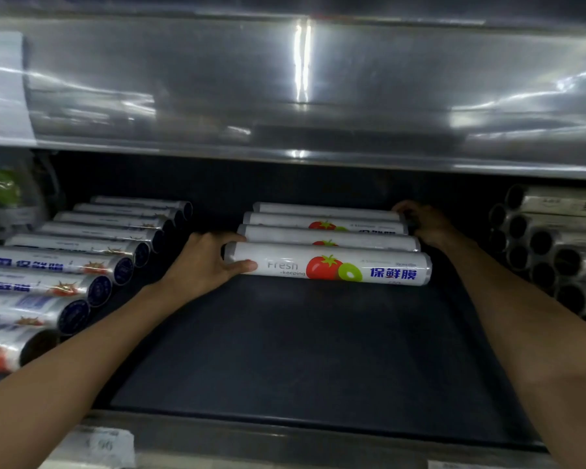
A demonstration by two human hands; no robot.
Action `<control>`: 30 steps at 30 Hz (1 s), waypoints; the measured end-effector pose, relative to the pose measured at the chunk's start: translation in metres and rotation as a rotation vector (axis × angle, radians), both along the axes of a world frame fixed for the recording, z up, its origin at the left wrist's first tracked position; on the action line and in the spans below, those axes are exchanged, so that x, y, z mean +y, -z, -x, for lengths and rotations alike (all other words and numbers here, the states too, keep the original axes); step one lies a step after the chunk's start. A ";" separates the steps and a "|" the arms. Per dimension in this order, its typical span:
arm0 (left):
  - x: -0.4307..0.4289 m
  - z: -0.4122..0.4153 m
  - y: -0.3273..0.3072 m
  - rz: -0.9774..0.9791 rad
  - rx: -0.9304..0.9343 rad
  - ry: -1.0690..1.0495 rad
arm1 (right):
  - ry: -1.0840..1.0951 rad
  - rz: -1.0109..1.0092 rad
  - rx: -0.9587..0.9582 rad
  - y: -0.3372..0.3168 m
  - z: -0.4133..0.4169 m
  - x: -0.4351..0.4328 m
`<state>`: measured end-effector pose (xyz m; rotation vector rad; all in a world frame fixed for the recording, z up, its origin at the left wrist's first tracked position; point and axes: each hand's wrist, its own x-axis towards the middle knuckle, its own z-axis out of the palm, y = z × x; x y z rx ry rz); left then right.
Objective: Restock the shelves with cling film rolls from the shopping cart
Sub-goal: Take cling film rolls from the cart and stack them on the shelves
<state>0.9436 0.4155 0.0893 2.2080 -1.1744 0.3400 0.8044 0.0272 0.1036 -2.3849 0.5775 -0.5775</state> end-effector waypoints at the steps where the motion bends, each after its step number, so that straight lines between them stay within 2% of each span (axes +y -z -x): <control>1: 0.000 0.000 0.000 -0.002 0.001 0.003 | 0.006 -0.007 -0.031 0.001 -0.002 0.002; 3: 0.000 -0.001 0.001 0.000 0.001 0.005 | 0.003 -0.008 -0.084 0.002 -0.003 0.003; 7: 0.000 -0.001 0.001 0.005 0.005 0.005 | 0.038 0.032 -0.053 0.006 -0.004 -0.006; 21: 0.000 0.000 0.001 0.056 0.020 0.045 | 0.177 -0.238 -0.240 0.017 -0.003 0.013; 30: 0.003 -0.002 0.003 0.049 -0.030 0.066 | 0.248 -0.283 -0.167 0.003 -0.011 0.014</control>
